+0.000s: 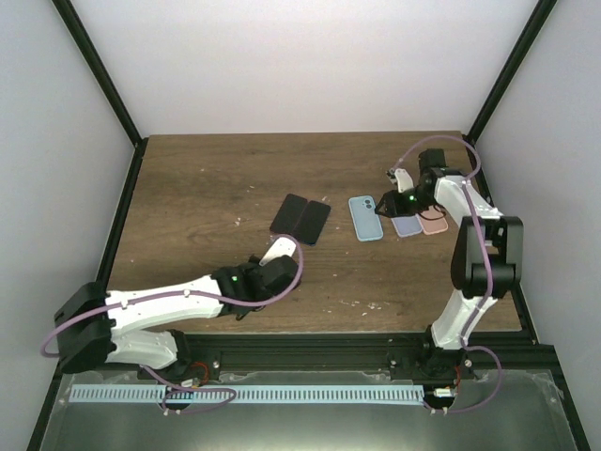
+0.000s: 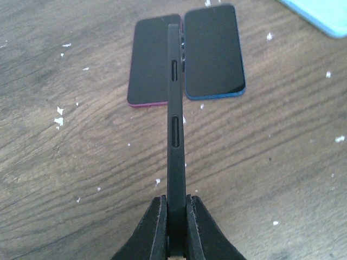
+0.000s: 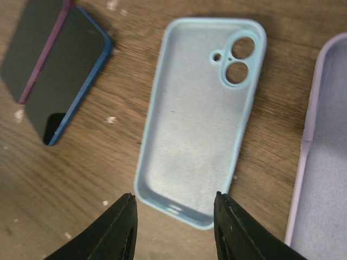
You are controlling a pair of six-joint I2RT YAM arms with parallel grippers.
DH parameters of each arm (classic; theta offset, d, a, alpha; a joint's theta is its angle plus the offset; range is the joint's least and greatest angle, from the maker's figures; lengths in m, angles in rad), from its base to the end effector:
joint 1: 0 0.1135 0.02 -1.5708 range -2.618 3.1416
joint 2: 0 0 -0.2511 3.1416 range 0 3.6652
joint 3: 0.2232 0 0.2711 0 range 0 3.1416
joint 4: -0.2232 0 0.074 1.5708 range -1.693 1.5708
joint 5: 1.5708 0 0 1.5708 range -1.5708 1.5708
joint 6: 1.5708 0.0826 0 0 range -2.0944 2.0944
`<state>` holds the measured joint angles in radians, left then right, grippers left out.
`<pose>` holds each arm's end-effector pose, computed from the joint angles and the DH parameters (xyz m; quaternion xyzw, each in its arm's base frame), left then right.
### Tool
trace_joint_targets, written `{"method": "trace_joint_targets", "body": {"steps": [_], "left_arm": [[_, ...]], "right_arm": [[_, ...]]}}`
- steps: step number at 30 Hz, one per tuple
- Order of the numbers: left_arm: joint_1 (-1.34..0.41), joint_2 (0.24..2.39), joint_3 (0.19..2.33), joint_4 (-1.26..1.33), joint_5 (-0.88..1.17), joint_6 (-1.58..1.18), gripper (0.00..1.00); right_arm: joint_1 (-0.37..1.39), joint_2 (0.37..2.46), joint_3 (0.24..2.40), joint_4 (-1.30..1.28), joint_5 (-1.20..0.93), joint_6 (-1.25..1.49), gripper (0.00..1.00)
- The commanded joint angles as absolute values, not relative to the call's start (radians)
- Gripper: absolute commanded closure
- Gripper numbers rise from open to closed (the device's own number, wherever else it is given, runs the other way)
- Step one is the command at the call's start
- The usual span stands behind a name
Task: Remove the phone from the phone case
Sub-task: Place the phone case at the center of the board, then place the phone at the center of the board.
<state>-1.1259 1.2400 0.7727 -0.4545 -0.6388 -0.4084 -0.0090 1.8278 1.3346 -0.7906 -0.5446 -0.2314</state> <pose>0.1677 -0.2372 0.1737 0.2222 0.8777 0.0041 0.4245 0.3864 0.0393 0.1453 -0.1440 0.9431 0.2477 0.1687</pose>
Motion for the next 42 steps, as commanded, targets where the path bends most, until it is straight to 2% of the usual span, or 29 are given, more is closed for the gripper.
{"method": "trace_joint_targets", "body": {"steps": [1,8,15,19,23,27,33,40,42], "left_arm": [[-1.177,1.347,0.860,-0.562,-0.712,-0.389,1.00],[-1.280,1.603,1.013,-0.849,-0.876,-0.498,1.00],[-1.319,1.815,1.074,-0.941,-0.876,-0.562,1.00],[-1.319,1.853,1.081,-0.904,-0.836,-0.553,0.81],[-1.319,1.845,1.078,-0.843,-0.794,-0.541,0.56],[-1.317,1.812,1.057,-0.779,-0.754,-0.525,0.42],[-1.290,1.705,1.008,-0.665,-0.634,-0.486,0.28],[-1.188,1.480,0.944,-0.548,-0.445,-0.459,0.21],[-1.138,1.401,0.942,-0.536,-0.381,-0.445,0.16]], "right_arm": [[-0.018,1.683,1.288,-0.743,-0.644,-0.249,0.59],[-0.018,1.545,1.214,-0.677,-0.690,-0.222,0.58],[-0.018,1.471,1.174,-0.632,-0.736,-0.190,0.52],[-0.018,1.440,1.161,-0.616,-0.760,-0.182,0.48],[-0.018,1.426,1.158,-0.621,-0.751,-0.179,0.47],[-0.018,1.398,1.146,-0.618,-0.741,-0.176,0.47],[-0.018,1.346,1.147,-0.607,-0.697,-0.168,0.44],[-0.018,1.291,1.169,-0.599,-0.634,-0.138,0.42],[-0.019,1.270,1.188,-0.597,-0.598,-0.126,0.40]]}}
